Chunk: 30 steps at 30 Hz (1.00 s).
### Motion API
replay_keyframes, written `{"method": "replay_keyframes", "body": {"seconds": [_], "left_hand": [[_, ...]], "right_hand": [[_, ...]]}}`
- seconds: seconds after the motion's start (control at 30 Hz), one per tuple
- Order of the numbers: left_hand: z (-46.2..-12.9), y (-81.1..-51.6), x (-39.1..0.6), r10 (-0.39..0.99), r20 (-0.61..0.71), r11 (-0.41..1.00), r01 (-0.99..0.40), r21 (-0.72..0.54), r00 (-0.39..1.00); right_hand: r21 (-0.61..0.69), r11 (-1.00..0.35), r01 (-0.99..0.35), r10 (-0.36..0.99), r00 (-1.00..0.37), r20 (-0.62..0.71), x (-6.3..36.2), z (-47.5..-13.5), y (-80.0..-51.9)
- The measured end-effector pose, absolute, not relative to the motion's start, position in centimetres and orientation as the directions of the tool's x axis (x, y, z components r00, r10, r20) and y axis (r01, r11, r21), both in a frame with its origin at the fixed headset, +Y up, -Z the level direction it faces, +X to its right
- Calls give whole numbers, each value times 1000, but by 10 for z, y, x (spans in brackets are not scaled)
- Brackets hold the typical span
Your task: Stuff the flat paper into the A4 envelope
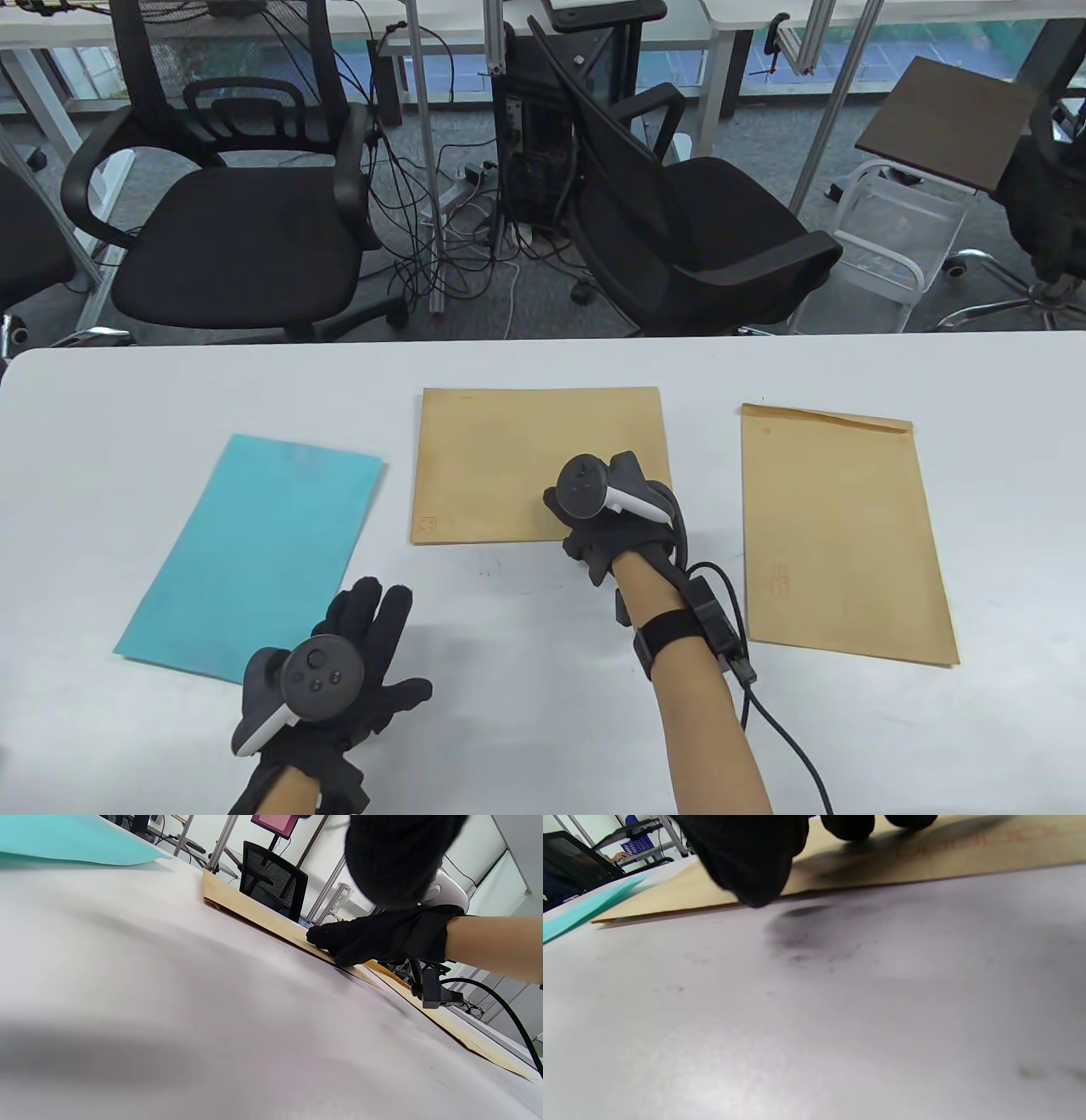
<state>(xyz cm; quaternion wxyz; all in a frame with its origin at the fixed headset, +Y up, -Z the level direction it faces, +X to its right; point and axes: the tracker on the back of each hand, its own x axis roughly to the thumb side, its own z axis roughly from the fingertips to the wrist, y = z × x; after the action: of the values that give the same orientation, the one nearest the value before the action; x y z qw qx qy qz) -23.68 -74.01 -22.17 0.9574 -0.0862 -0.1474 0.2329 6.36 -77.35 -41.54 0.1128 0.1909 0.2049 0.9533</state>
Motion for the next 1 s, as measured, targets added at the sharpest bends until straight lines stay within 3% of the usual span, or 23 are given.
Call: {"method": "replay_keyframes", "body": {"seconds": [0.2, 0.53, 0.73, 0.83, 1.0], "left_hand": [[-220, -741, -233, 450, 257, 888, -396, -235, 856], [-217, -744, -225, 423, 288, 900, -361, -246, 859], [-217, -746, -223, 413, 291, 903, -347, -254, 863], [-217, -747, -222, 407, 292, 905, -338, -259, 865], [-216, -748, -221, 392, 303, 910, -318, -265, 869]], "right_hand": [[357, -914, -192, 315, -891, 328, 87, -391, -761], [228, -944, -241, 298, -917, 267, 163, -331, -760], [141, -961, -236, 258, -952, 166, 213, -302, -763], [56, -967, -250, 254, -964, 75, 247, -289, -765], [23, -973, -230, 228, -970, -80, 291, -276, -771]]}}
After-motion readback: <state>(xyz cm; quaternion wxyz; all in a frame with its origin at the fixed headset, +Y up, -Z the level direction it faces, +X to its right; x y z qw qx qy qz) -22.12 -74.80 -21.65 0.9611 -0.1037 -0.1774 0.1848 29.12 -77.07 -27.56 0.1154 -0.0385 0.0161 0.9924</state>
